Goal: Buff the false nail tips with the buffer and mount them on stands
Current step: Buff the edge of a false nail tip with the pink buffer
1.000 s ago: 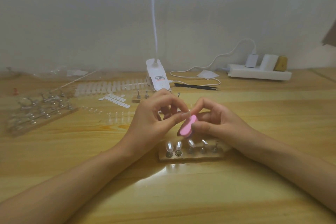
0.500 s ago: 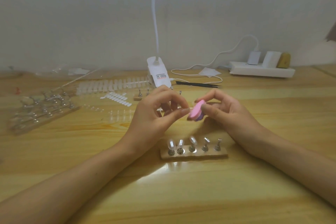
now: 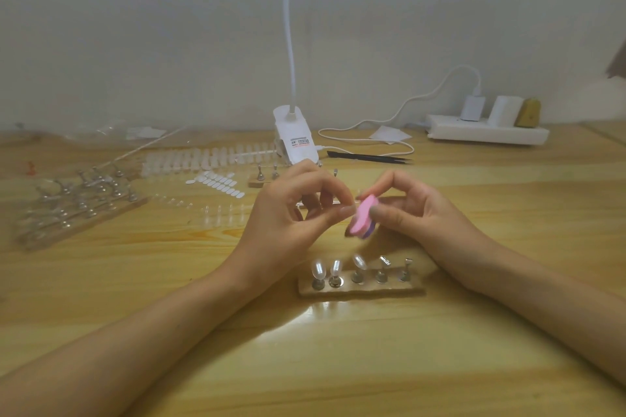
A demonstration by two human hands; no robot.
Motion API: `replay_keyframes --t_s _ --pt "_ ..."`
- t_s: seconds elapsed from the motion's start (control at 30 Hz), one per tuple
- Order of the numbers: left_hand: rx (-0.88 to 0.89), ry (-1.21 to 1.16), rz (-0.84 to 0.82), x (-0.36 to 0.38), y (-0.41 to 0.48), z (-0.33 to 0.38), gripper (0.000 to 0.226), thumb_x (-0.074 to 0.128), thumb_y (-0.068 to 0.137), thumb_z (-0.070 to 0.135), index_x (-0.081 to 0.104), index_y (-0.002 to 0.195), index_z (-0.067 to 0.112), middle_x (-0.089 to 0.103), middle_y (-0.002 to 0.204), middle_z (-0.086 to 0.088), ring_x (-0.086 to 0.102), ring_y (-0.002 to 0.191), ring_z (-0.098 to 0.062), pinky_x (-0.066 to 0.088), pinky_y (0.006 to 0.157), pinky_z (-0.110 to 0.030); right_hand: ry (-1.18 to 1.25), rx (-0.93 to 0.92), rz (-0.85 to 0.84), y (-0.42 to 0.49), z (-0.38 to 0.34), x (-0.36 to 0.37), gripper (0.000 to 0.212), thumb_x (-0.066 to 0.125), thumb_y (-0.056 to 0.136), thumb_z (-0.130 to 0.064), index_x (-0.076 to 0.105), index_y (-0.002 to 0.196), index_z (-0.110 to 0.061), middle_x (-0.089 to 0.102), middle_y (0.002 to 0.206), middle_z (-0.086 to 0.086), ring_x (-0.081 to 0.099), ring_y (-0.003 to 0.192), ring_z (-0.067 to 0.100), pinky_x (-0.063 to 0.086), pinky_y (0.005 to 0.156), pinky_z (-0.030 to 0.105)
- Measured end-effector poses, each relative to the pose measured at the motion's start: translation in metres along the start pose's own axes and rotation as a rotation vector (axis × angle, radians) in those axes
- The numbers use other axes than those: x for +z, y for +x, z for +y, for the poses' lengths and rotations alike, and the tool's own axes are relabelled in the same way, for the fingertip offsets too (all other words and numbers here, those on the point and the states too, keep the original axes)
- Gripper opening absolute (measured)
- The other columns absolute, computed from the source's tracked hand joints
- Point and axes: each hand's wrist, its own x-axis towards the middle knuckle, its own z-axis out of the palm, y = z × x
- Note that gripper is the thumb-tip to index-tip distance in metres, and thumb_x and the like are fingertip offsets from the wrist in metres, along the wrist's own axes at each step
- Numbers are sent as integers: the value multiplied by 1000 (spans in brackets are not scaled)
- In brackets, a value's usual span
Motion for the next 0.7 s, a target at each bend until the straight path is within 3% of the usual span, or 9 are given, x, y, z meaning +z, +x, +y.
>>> replay_keyframes --t_s 0.33,0.5,0.6,0.7 --pt "12 -17 -5 1 -1 -1 6 75 79 21 70 80 18 54 81 8 52 67 -6 42 61 -16 -8 -5 39 0 -2 2 22 68 85 -31 68 102 -18 76 90 18 69 77 19 55 72 25" --pt "4 -18 5 1 -1 -1 8 74 79 27 70 80 19 54 82 6 53 66 -6 43 58 -20 -16 22 -56 -2 -4 3 14 72 85 -31 69 97 -24 76 91 19 70 83 25 58 75 36" --pt "12 -16 -6 1 0 -2 6 75 80 24 70 80 20 54 82 8 53 67 -8 41 58 -18 -52 8 10 -1 -4 1 16 70 84 -30 66 97 -22 76 86 14 62 71 13 47 59 19" --pt "-2 -30 11 1 -1 -2 6 75 80 25 70 79 21 55 82 9 53 68 -6 42 59 -17 -13 51 -92 -3 -5 1 19 74 80 -33 64 93 -24 75 92 21 65 78 23 51 63 22"
